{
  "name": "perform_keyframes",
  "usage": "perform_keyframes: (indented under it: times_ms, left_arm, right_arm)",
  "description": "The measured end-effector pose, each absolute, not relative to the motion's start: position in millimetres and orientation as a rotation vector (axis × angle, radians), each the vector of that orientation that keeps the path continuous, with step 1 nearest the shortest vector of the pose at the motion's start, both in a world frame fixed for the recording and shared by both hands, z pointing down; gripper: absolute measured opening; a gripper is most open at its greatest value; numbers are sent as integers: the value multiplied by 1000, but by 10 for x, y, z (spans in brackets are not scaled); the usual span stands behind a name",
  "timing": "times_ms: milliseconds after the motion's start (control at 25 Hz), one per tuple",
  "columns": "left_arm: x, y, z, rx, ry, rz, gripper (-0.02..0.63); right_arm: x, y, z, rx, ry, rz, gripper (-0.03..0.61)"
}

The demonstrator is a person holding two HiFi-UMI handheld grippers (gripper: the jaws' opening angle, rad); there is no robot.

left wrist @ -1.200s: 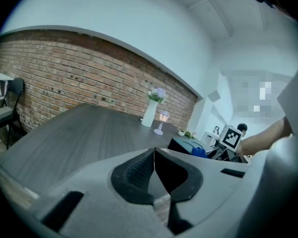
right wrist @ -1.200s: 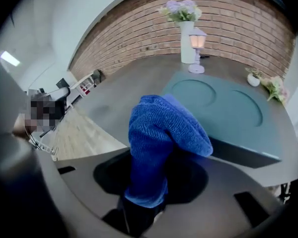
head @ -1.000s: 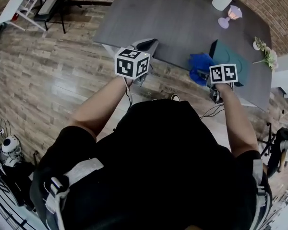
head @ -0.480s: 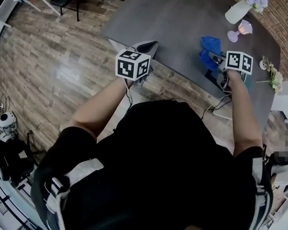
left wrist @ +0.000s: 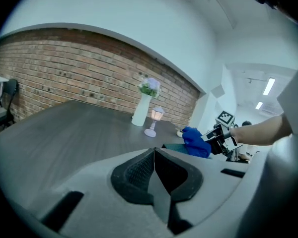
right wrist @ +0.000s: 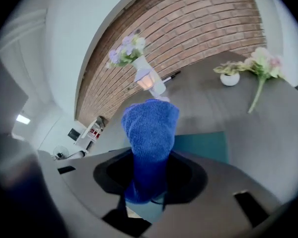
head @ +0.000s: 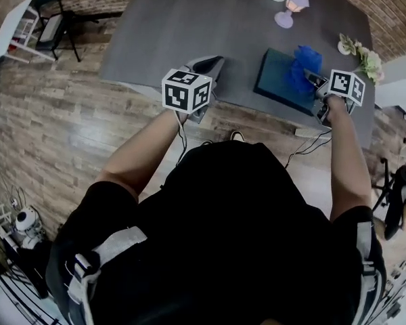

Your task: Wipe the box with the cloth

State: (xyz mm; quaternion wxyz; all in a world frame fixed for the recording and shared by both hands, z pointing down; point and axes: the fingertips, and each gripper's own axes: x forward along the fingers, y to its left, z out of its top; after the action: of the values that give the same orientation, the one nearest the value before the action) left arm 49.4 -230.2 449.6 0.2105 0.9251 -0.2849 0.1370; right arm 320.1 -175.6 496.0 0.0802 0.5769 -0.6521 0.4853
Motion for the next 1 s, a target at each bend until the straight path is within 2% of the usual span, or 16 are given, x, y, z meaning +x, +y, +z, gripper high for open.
perform_keyframes:
  times_ms: [280,440,640,880,1000]
  left_arm:
    - [1401,-2049,4612,2623,-555,428,11]
    - [1518,-1982,4609,2628,-504,423,11]
    - [1353,-1981,4622,2599,-560,413,11]
    - [489,-2087,4580,2568,-730,353,11]
    - [214,-2123,4520,2562,-783,323,11]
  right_arm:
    - [4675,-679,4968,2153,-1601,1495,153]
    - [4868,-440,4783,2250,-1536,1458,150]
    - [4263,-1029,4416,2089,-1796,1363,150]
    - [2425,-1738,4054,1677,-2243,1330,150]
    - [1816,-1813,4112,1528,-2301,1351,152]
